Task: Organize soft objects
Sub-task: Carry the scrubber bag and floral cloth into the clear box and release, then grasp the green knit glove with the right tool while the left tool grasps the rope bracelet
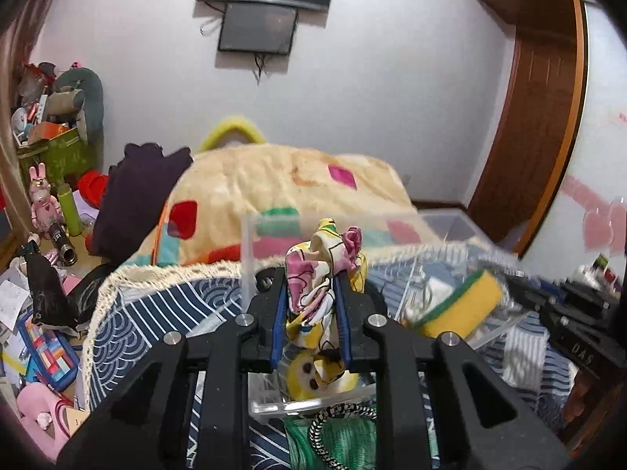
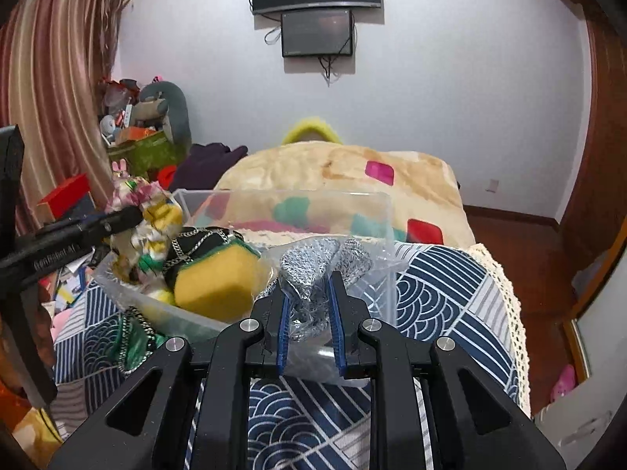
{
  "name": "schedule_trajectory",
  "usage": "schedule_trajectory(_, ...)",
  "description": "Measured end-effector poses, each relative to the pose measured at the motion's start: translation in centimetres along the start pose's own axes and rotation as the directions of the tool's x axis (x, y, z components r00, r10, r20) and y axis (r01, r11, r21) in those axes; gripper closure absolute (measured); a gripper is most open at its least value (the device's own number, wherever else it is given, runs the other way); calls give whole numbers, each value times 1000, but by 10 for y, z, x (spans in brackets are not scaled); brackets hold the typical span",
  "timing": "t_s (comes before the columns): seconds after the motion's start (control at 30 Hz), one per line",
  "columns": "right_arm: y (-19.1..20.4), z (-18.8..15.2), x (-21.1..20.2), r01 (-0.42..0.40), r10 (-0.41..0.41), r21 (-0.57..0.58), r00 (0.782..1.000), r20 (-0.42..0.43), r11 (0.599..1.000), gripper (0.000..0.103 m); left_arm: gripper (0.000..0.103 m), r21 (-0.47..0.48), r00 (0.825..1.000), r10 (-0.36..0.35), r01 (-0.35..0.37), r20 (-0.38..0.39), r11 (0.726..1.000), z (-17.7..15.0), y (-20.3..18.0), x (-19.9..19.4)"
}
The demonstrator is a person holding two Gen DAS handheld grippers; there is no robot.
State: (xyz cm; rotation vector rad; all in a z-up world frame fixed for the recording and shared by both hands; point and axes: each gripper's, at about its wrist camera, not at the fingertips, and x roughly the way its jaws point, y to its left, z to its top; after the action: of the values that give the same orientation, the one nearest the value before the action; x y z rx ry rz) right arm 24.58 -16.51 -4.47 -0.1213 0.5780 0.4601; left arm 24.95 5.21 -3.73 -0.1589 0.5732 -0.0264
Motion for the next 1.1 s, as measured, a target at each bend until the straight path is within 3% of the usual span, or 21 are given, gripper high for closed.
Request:
schedule_trajectory(0.17,6,-4,10,15,-16,-42,999,-37,999,86,82,48,999,1,2,-53,999,-13,-7,10)
schedule_trajectory(0.27,7,-8,5,33,-35,-52,999,-33,998,84,74,77,998,8,-3,-67,997,-18,-10,10)
schedule_trajectory(0.33,5,-7,1,28,-30,-48,999,-29,998,79,66,88,998,11,-5,-67,996,-20,-12,7)
schedule_trajectory(0.4,4,-8,-4,30,-31,-48,999,-24,998,67,59,96,998,12,-6,-63,995,-23,-12,2)
schedule_trajectory(0.47,4,-10,-11,45,-45,-56,999,-10,997,61,57,104,998,5,1,-61,995,-25,-13,-3)
schedule_trajectory(0.63,7,-10,-22,31,-31,-63,999,9,998,60,54,113,999,-3,9,-53,994,-28,-15,-18)
schedule_trajectory(0.8,16,-14,-34,-12,14,-79,1000,20,997,59,43,88,999,-16,20,-39,996,-31,-10,-38)
schedule_trajectory(1.1,35,-36,-33,-85,84,-92,996,-15,992,56,42,100,995,-32,42,-97,994,-63,-3,-46)
